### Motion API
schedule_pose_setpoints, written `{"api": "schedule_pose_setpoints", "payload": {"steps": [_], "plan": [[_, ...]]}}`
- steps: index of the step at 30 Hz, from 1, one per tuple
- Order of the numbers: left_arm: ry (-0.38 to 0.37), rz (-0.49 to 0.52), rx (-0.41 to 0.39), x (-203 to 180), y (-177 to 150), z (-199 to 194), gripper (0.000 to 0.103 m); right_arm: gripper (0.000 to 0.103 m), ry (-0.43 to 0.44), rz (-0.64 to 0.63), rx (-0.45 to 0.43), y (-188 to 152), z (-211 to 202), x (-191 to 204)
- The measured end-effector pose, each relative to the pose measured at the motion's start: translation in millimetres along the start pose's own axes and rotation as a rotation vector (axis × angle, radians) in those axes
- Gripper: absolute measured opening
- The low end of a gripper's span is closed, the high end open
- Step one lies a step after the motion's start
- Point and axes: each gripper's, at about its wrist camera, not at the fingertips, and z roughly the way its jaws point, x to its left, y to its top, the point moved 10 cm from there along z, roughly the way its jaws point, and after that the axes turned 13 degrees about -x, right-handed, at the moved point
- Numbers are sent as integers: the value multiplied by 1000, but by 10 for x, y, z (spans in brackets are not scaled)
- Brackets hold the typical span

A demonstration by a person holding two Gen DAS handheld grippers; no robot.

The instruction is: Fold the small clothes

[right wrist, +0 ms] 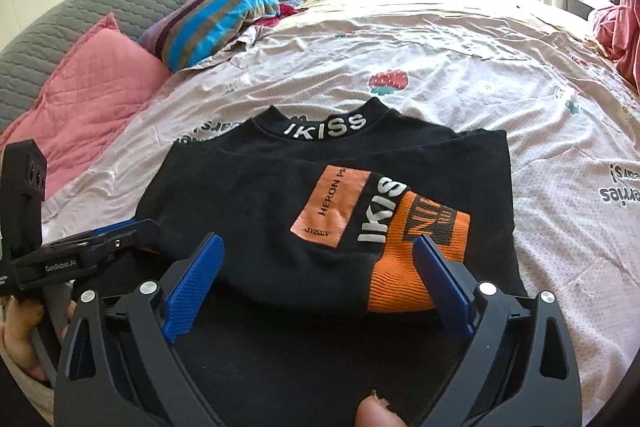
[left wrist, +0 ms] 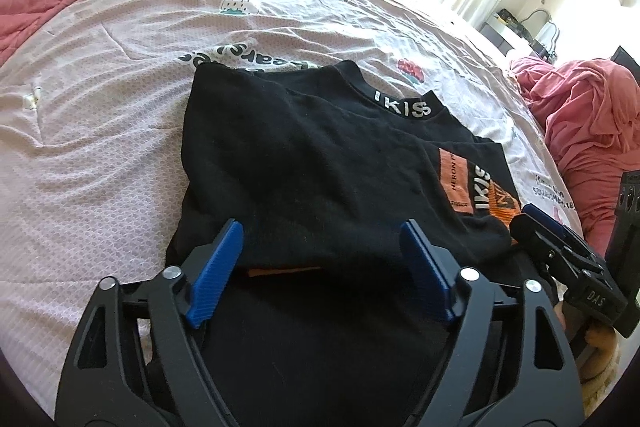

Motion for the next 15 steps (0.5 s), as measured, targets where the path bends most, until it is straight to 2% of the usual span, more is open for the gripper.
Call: {"api": "schedule_pose_setpoints", "payload": {"steps": [5,13,15], "plan": [[-3,-22,-12,18,28,-67,79,98,4,5,-16,41,-42,1],[27,-22,-46,46,104,-220,93,98,12,-1,-32,66,-111,42],[34,-22,-52,58,116,-253,93,98,12,-6,-35,76,-128,51]]}}
